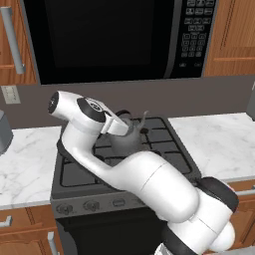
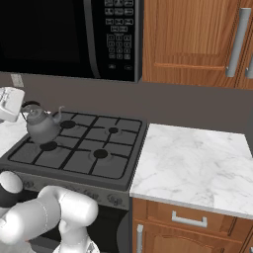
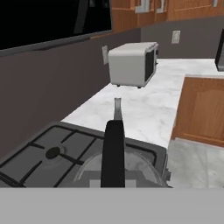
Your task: The kettle is done boiling. Turn off the stove, then wait for 300 timesteps before moving the kettle to the dining table.
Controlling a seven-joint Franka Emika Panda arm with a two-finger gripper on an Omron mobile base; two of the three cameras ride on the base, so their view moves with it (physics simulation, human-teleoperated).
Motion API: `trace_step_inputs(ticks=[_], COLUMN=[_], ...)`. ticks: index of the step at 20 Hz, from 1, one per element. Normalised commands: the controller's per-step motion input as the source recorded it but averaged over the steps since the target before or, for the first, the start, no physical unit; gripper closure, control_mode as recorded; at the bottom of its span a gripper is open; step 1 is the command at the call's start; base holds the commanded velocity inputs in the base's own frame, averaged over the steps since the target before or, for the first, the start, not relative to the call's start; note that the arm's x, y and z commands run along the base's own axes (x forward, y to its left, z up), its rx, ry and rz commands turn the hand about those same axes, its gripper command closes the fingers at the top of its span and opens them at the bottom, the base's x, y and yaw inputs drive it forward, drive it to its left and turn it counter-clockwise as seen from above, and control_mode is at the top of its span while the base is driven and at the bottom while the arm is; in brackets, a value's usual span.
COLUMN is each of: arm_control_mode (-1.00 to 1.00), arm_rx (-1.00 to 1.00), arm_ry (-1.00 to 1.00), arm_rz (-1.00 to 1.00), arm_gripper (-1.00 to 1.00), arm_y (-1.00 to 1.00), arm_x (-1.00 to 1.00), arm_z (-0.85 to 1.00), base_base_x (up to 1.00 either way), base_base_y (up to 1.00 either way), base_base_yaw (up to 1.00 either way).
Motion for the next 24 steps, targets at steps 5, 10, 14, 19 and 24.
trace_step_inputs(ticks=[5, 10, 14, 19, 24], arm_control_mode=[-1.00, -1.00, -1.00, -1.00, 1.00], arm_rx=[0.03, 0.05, 0.02, 0.00, 0.00], arm_ry=[0.00, 0.00, 0.01, 0.00, 0.00], arm_rz=[0.00, 0.00, 0.00, 0.00, 0.00], arm_gripper=[1.00, 1.00, 1.00, 1.00, 1.00], arm_y=[-0.30, -0.25, -0.03, 0.00, 0.00], arm_x=[-0.24, -0.20, 0.00, 0.00, 0.00], arm_z=[0.05, 0.15, 0.00, 0.00, 0.00], base_base_x=[0.00, 0.00, 0.00, 0.00, -0.31], base_base_y=[0.00, 0.00, 0.00, 0.00, -0.05], base_base_yaw=[0.00, 0.00, 0.00, 0.00, -0.03])
